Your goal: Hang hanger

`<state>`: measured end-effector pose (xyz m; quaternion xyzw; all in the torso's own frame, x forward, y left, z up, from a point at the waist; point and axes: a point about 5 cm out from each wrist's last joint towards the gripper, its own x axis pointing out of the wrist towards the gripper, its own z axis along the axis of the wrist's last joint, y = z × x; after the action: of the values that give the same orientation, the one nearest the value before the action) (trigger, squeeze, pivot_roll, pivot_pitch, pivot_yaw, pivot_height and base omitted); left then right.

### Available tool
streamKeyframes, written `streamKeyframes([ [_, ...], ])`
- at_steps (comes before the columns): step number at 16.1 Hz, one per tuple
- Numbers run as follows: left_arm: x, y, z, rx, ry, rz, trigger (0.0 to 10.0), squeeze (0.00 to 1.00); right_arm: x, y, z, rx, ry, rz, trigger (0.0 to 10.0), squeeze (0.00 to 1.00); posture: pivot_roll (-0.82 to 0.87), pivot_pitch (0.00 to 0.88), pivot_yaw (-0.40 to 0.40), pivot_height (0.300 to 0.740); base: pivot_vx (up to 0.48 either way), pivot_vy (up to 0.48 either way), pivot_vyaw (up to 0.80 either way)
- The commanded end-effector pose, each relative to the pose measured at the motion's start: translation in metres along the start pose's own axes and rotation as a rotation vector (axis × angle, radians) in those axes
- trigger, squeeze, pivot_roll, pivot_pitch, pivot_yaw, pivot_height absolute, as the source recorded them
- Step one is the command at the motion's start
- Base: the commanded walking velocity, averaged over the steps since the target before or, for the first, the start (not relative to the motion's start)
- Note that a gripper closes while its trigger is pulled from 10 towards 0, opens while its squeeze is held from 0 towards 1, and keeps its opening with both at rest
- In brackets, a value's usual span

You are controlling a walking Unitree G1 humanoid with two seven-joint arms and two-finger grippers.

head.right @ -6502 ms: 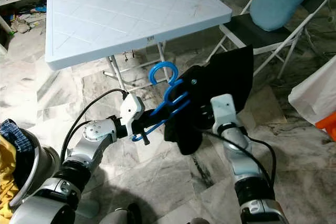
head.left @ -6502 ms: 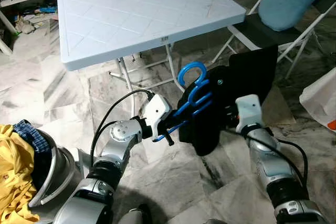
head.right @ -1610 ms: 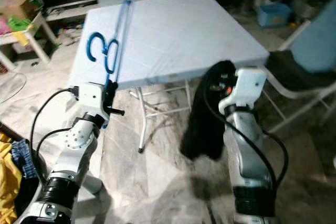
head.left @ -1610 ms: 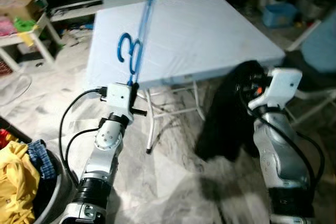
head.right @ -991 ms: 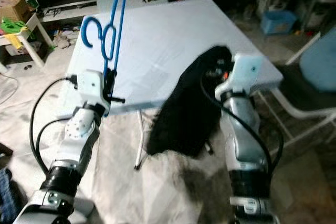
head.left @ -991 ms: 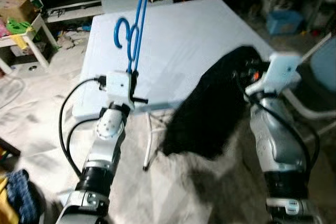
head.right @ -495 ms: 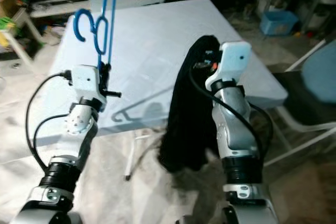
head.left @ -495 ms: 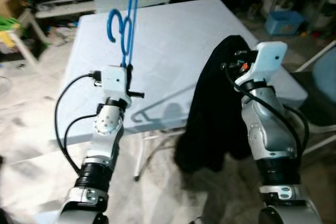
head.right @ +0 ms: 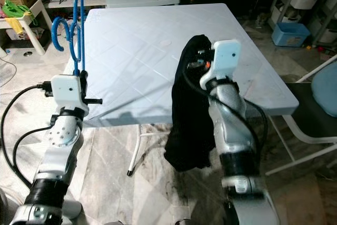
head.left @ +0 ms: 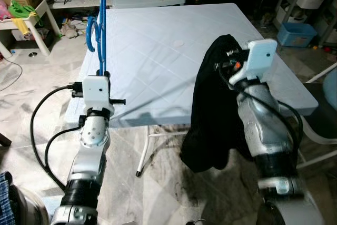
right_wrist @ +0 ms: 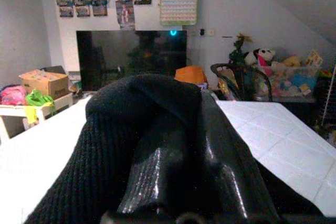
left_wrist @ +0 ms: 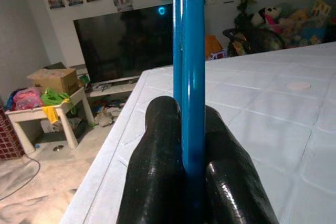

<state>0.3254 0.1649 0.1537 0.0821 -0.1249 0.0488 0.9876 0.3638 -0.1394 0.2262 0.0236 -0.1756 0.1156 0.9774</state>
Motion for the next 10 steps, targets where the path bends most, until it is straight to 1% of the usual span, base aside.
streamKeyframes([
  [1,-0.002,0.0,0.005,0.01,-0.019,0.004,10.0,0.0,0.015,0.004,0.02,0.016,-0.076,0.039,10.0,0.0,-0.01,0.098,-0.029,0.74,0.0,0.0,0.0],
  [2,-0.003,0.001,0.006,0.012,-0.019,0.006,10.0,0.0,0.025,0.008,0.026,0.009,-0.083,0.075,10.0,0.0,0.0,0.097,-0.032,0.74,0.0,0.0,0.0],
  [4,-0.005,0.003,0.006,0.019,-0.01,0.013,10.0,0.0,0.057,0.021,0.043,-0.005,-0.092,0.16,10.0,0.0,0.03,0.104,-0.043,0.74,0.0,0.0,0.0],
  [6,-0.009,0.005,0.007,0.022,-0.006,0.021,10.0,0.0,0.073,0.025,0.052,0.001,-0.074,0.186,10.0,0.0,0.05,0.115,-0.05,0.74,0.0,0.0,0.0],
  [7,-0.012,0.007,0.007,0.025,-0.002,0.031,10.0,0.0,0.081,0.025,0.059,0.011,-0.056,0.177,10.0,0.0,0.06,0.119,-0.053,0.74,0.0,0.0,0.0],
  [8,-0.013,0.007,0.007,0.026,0.0,0.033,10.0,0.0,0.085,0.023,0.065,0.011,-0.062,0.154,10.0,0.0,0.07,0.125,-0.057,0.74,0.0,0.0,0.0],
  [9,-0.015,0.008,0.007,0.028,0.004,0.035,10.0,0.0,0.092,0.019,0.078,-0.001,-0.076,0.115,10.0,0.0,0.08,0.131,-0.057,0.74,0.0,0.0,0.0],
  [10,-0.017,0.009,0.008,0.033,0.007,0.035,10.0,0.0,0.1,0.015,0.099,-0.026,-0.114,0.067,10.0,0.0,0.09,0.141,-0.054,0.74,0.0,0.0,0.0],
])
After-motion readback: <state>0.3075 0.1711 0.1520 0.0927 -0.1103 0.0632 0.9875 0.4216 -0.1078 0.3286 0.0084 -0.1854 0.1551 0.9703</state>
